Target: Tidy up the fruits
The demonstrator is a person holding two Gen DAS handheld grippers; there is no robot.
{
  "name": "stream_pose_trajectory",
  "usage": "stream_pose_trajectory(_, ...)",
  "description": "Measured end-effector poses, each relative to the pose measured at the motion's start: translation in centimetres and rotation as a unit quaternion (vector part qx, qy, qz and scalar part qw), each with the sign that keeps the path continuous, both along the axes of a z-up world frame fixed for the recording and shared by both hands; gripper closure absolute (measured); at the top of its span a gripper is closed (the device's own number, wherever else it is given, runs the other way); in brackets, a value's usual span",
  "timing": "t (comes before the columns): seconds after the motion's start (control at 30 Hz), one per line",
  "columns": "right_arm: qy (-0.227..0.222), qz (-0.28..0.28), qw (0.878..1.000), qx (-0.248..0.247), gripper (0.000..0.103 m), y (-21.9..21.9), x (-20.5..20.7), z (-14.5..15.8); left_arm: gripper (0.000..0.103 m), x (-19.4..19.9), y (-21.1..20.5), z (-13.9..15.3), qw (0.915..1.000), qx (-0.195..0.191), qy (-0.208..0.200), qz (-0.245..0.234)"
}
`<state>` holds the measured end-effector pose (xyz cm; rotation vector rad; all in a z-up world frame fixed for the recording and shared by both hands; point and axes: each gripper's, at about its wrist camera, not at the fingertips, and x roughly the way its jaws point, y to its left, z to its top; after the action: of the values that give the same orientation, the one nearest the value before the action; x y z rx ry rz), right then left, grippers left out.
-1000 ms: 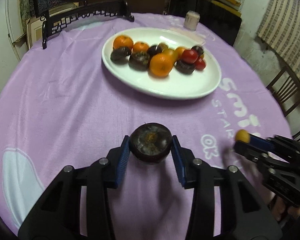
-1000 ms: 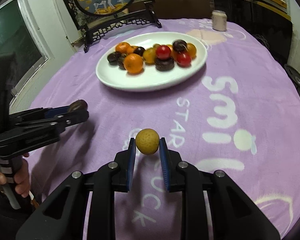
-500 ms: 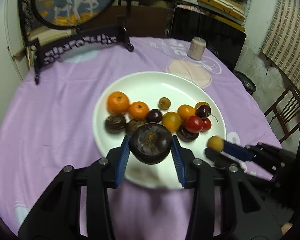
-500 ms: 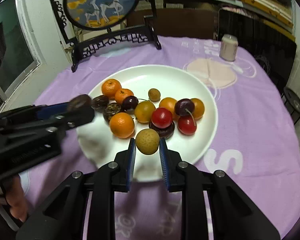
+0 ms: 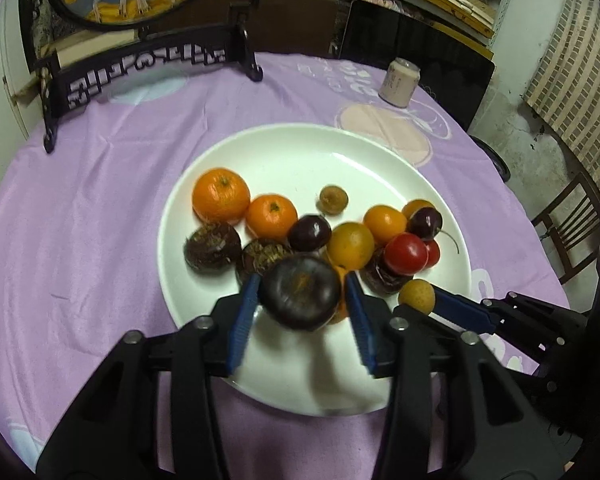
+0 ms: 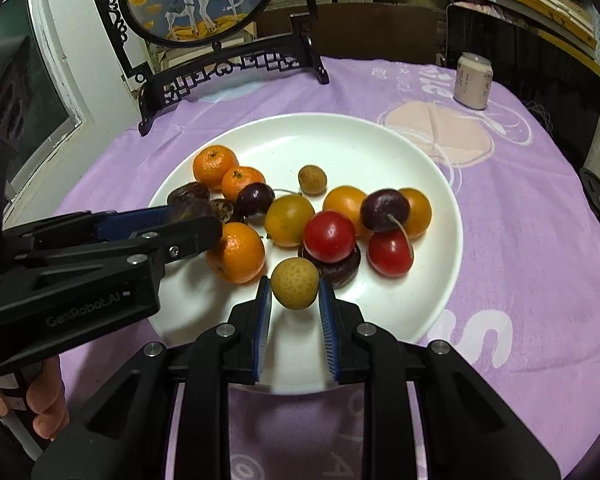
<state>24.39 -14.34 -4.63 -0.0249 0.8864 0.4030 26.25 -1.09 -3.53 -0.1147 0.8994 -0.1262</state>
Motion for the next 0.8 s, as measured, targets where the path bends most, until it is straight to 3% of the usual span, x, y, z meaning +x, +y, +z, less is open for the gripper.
stream_pose_trajectory(0.03,-0.007,-0.006,1.0,-0.003,0.05,-0.1,-0.1,0.1,0.039,-0.2,-0.1,0.2,1.0,0.001,-0.005,0.0)
stream_pose_trajectory(0.07,-0.016,-0.012,1.0,-0.005,0.046,-0.2,-0.2,0.1,0.032,-0.4,0.0,0.5,0.9999,-0.001,-0.01,0.002)
stream_pose_trajectory(0.17,-0.034,-0.032,0.999,-0.013,0.039,-0.7,-0.7,0.4,0.031,-1.0,0.2,1.2,0.9998,-0.01,-0.017,0.007)
stream_pose_trajectory(0.27,-0.033,-0.046,0.998,-0.004,0.031,-1.7,-2.1,1.1,0.019,-2.5,0.8,2.0,0.9994,-0.017,-0.024,0.016)
stream_pose_trajectory(0.43,-0.051,-0.064,0.997,-0.016,0.007,-2.8,-6.3,2.7,0.005,-7.3,1.4,4.2,0.9978,-0.009,-0.063,0.016)
stream_pose_trajectory(0.53,-0.052,-0.079,0.995,-0.035,0.004,-3.2,-8.6,3.1,0.002,-10.7,1.4,4.7,0.9971,0.017,-0.073,0.014)
stream_pose_trajectory(0.8,-0.057,-0.068,0.995,-0.035,0.004,-2.8,-13.2,3.9,0.002,-16.7,1.4,5.3,0.9959,0.032,-0.082,0.021)
